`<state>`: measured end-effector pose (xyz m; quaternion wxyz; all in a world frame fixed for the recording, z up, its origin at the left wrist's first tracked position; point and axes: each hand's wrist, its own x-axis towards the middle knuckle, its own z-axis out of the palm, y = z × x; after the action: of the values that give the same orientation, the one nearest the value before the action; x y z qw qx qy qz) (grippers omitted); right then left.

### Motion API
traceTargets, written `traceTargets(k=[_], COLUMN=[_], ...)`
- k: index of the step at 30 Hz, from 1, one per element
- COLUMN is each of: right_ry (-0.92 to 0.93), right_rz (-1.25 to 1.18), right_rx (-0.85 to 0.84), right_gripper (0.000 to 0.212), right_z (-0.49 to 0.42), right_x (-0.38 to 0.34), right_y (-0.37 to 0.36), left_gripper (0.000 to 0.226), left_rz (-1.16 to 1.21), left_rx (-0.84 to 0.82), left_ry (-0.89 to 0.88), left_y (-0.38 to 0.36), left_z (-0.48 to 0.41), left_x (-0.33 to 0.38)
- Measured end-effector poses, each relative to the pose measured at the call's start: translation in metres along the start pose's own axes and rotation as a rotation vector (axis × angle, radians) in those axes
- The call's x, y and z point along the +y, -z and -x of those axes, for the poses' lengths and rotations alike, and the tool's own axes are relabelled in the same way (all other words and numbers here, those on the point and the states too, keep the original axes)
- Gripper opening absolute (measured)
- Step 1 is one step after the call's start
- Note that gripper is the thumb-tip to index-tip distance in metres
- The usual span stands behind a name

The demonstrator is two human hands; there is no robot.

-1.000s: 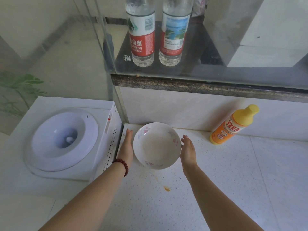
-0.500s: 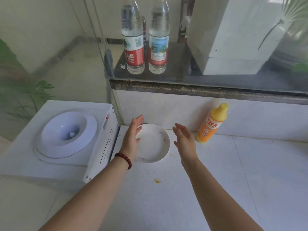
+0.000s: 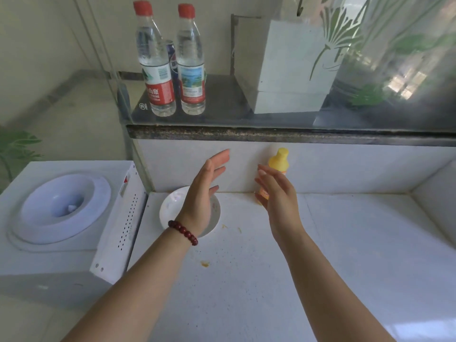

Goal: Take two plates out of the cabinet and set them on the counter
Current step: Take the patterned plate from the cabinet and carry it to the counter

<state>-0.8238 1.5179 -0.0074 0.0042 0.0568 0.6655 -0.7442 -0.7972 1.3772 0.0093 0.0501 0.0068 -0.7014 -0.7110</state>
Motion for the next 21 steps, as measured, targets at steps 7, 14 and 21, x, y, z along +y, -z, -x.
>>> traceTargets(k=[7,14,21], right_ry=[0.138,0.229,0.309], right_rz=[0.033,-0.008,0.055], right_rx=[0.123,0.353,0.659], right_gripper=[0.030,0.026,0.020], right_z=[0.034,0.087,0.158], right_x=[-0.031,-0.032,-0.025], right_y=[0.004,0.000,0.005], left_gripper=[0.069,0.052,0.060], left_rz=[0.043,0.061,0.069], left_rx=[-0.118,-0.367,-0.667], left_ry=[-0.032,-0.076,-0.041], left_y=[-0.012,-0.005,-0.028], left_z=[0.003,0.022,0.055], left_x=[0.028,0.036,0.042])
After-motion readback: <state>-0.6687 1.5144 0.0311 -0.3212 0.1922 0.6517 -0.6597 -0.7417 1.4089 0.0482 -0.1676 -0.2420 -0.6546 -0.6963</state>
